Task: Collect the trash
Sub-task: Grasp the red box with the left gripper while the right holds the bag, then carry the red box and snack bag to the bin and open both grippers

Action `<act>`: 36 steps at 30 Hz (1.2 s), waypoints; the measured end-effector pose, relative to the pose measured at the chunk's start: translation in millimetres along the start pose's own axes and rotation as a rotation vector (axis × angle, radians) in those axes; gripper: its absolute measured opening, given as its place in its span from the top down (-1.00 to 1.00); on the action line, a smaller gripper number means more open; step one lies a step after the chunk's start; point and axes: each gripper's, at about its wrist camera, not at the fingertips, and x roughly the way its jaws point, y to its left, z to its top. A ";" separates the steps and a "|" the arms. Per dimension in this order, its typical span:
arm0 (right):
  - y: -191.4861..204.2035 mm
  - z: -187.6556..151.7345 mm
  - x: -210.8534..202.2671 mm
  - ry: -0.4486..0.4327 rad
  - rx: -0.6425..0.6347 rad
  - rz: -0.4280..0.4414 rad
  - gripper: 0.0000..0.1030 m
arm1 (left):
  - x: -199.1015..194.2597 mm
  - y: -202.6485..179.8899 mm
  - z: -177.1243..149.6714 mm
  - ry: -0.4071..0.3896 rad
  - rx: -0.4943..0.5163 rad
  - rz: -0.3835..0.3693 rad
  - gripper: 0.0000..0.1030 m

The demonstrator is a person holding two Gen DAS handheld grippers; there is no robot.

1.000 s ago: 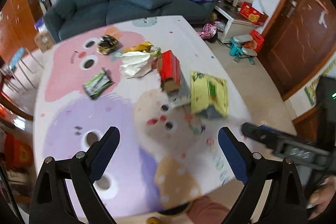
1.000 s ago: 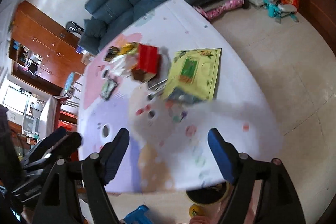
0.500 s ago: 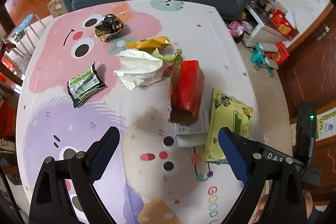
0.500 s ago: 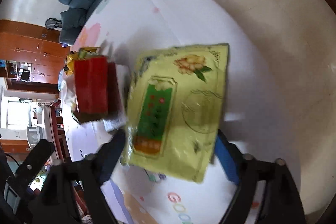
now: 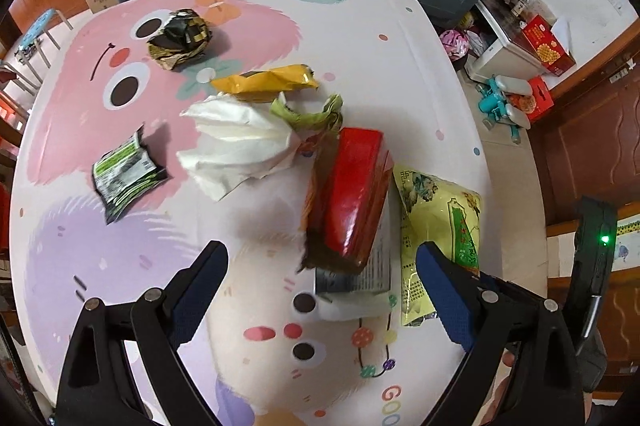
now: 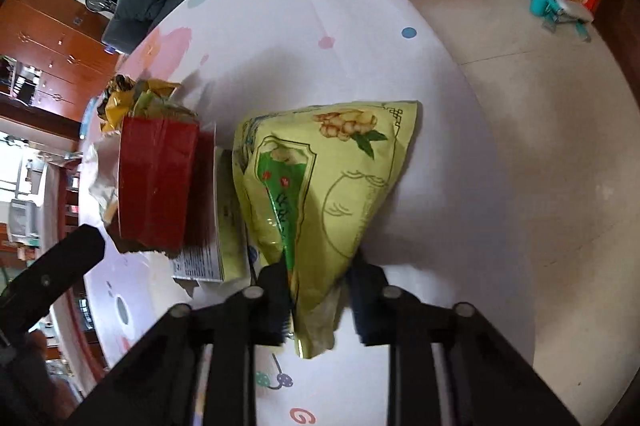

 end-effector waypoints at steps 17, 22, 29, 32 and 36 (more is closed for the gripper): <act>-6.5 3.3 -1.5 0.001 -0.031 0.074 0.67 | 45.0 -5.8 17.7 0.076 -0.038 -0.026 0.08; -7.3 -2.0 -6.6 -0.009 -0.035 0.085 0.73 | 35.6 -15.4 11.8 0.014 0.013 -0.019 0.45; -2.6 -20.6 -17.7 -0.036 -0.028 0.107 0.79 | 14.6 -12.7 -7.3 -0.029 0.027 -0.037 0.55; 2.7 -32.6 -24.8 -0.053 -0.031 0.115 0.82 | -0.8 -6.1 -20.9 -0.042 0.021 -0.061 0.55; 11.1 -52.0 -33.9 -0.066 -0.030 0.122 0.82 | -22.4 3.8 -45.4 -0.054 0.035 -0.080 0.55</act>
